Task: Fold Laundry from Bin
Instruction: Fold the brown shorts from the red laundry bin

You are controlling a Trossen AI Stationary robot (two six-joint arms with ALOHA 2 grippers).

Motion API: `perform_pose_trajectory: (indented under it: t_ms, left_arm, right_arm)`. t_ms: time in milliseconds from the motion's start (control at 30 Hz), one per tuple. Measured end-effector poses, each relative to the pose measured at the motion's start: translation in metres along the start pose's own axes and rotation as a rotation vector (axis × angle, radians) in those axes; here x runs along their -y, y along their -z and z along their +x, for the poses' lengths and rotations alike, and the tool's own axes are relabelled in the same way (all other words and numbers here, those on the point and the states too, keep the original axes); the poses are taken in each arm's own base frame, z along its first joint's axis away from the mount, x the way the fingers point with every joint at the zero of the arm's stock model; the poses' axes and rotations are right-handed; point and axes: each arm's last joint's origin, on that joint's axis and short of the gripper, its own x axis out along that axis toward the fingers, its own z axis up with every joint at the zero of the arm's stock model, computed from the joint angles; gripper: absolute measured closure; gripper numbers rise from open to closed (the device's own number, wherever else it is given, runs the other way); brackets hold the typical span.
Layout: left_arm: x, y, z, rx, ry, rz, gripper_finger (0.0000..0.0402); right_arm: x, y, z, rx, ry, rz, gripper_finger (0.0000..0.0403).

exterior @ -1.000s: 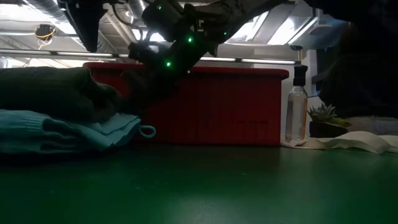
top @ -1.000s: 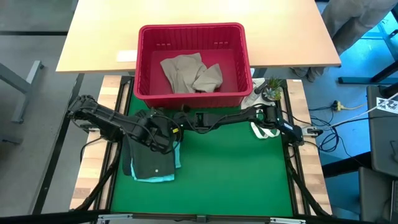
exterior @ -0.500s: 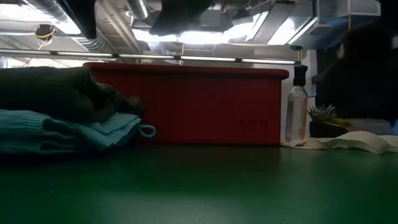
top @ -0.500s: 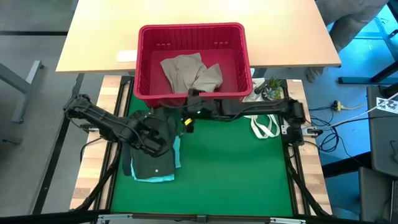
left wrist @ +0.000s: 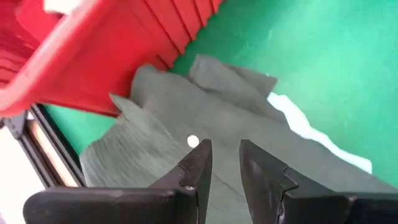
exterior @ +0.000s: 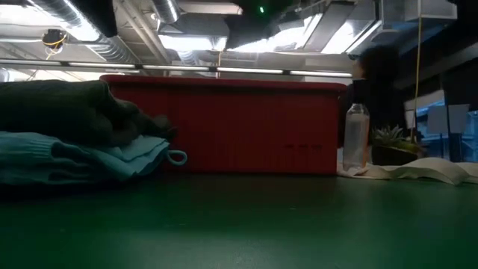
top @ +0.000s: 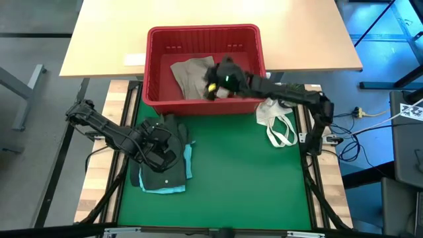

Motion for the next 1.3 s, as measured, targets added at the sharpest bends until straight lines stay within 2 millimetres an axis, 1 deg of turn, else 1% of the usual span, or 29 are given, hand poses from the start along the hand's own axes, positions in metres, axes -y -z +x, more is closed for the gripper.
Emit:
perform_pose_trajectory:
  t_ms: [100,200,267,400,567,667,733,867,1033,1100,1200,1300]
  left_arm:
    - [0.000,-0.001,0.000,0.033,-0.012,0.000,0.0324]
    - [-0.001,-0.003,0.001,0.058,-0.026,-0.007,0.0324]
    - [-0.001,-0.004,0.001,0.073,-0.032,-0.008,0.0324]
    - [-0.001,-0.006,0.002,0.112,-0.042,-0.019,0.0324]
    - [-0.002,-0.007,0.003,0.085,-0.031,-0.086,0.0324]
    - [0.000,-0.004,0.002,0.020,-0.001,-0.135,0.0324]
    - [0.001,-0.002,0.001,0.017,0.007,-0.153,0.0324]
    - [0.002,-0.001,0.000,0.025,0.013,-0.163,0.0324]
    - [0.001,-0.002,0.000,0.025,0.009,-0.171,0.0324]
    - [0.000,-0.004,0.002,0.023,0.003,-0.176,0.0324]
    - [-0.002,-0.007,0.005,0.023,-0.018,-0.164,0.0324]
    - [-0.005,-0.013,0.009,0.038,-0.042,-0.187,0.0324]
  right_arm:
    - [0.032,0.018,0.021,-0.022,-0.061,0.124,0.0194]
    - [0.056,0.042,0.041,-0.092,-0.142,0.244,0.0194]
    - [0.069,0.054,0.048,-0.134,-0.164,0.311,0.0194]
    - [0.087,0.066,0.053,-0.170,-0.137,0.353,0.0194]
    - [0.087,0.061,0.053,-0.112,-0.139,0.355,0.0194]
    - [0.082,0.053,0.053,-0.049,-0.179,0.322,0.0194]
    - [0.076,0.048,0.052,-0.020,-0.198,0.286,0.0194]
    - [0.067,0.044,0.050,-0.005,-0.216,0.244,0.0194]
    - [0.064,0.043,0.050,-0.006,-0.224,0.237,0.0194]
    - [0.066,0.045,0.051,-0.012,-0.213,0.238,0.0194]
    - [0.074,0.046,0.052,-0.005,-0.167,0.245,0.0194]
    - [0.087,0.047,0.056,0.039,-0.129,0.268,0.0194]
